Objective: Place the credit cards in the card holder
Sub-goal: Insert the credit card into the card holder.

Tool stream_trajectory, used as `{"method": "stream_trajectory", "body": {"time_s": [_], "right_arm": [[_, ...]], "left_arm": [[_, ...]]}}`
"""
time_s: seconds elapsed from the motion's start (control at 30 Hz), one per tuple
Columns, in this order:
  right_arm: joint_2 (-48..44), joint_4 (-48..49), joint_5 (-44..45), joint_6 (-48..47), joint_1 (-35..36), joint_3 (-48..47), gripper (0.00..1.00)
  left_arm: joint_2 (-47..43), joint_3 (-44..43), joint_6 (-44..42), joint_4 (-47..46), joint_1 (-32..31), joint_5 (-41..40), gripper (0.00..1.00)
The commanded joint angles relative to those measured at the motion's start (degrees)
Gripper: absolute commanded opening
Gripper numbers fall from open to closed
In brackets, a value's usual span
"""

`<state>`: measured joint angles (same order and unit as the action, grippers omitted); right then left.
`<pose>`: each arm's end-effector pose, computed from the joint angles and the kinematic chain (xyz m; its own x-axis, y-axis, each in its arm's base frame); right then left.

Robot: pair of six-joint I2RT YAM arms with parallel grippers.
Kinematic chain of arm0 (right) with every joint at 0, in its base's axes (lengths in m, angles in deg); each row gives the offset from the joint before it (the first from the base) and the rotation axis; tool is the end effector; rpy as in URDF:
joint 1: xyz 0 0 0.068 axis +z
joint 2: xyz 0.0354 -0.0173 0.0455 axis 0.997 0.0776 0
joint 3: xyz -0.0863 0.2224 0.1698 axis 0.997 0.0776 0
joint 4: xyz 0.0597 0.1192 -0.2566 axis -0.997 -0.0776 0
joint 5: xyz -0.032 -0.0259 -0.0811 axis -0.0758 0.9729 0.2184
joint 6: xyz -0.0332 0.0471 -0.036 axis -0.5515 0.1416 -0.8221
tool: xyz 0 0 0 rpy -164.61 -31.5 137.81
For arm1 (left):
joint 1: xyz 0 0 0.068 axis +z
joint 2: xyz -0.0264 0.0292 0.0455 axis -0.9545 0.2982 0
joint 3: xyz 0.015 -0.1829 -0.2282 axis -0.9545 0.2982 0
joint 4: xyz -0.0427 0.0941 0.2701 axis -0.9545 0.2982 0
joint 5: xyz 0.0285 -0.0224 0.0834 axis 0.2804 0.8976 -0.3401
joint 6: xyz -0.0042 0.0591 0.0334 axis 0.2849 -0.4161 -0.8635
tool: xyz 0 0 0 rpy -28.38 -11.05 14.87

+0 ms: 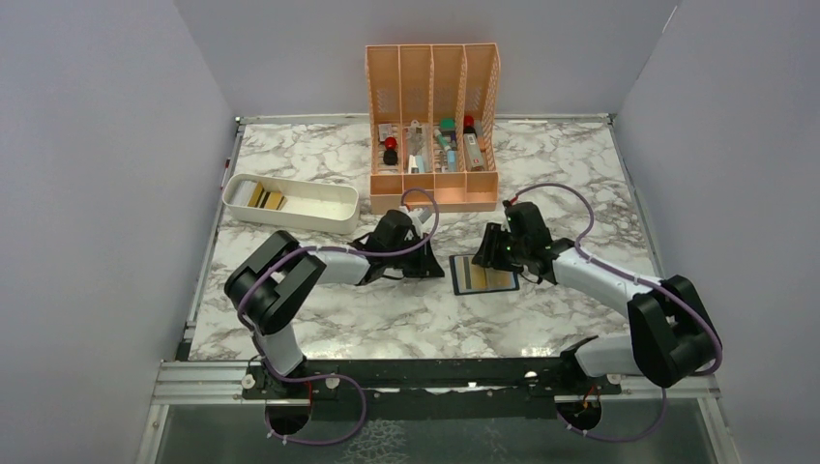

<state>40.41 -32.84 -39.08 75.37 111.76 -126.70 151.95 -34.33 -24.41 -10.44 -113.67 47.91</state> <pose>0.2563 0.1330 0.1632 -0.8425 0.1614 -0.5140 -0.0782 0.9073 0.4131 0.2605 -0.2568 0.1268 -0.8949 -0.0015 -0.4463 0.3518 0.6130 -0.7075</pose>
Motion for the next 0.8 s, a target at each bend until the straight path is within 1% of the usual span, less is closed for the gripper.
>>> {"method": "stream_trajectory", "body": {"time_s": [0.0,0.23,0.6,0.77], "right_arm": [[1.2,1.0,-0.2,-0.3,0.4,-0.8,0.49],[4.4,3.7,-1.8,0.2,0.6,-0.5,0.49],[6.0,8.5,-5.8,1.9,2.6,1.0,0.49],[6.9,10.4,-8.7,2.6,3.7,1.2,0.43]], "left_arm": [[2.4,-1.4,1.1,-3.3,-0.2,1.5,0.07],[4.9,-2.0,1.2,-4.5,-0.2,2.0,0.07],[6.5,-2.9,1.1,-5.1,-0.2,2.3,0.07],[6.3,-2.9,1.0,-5.1,-0.2,2.2,0.07]]}}
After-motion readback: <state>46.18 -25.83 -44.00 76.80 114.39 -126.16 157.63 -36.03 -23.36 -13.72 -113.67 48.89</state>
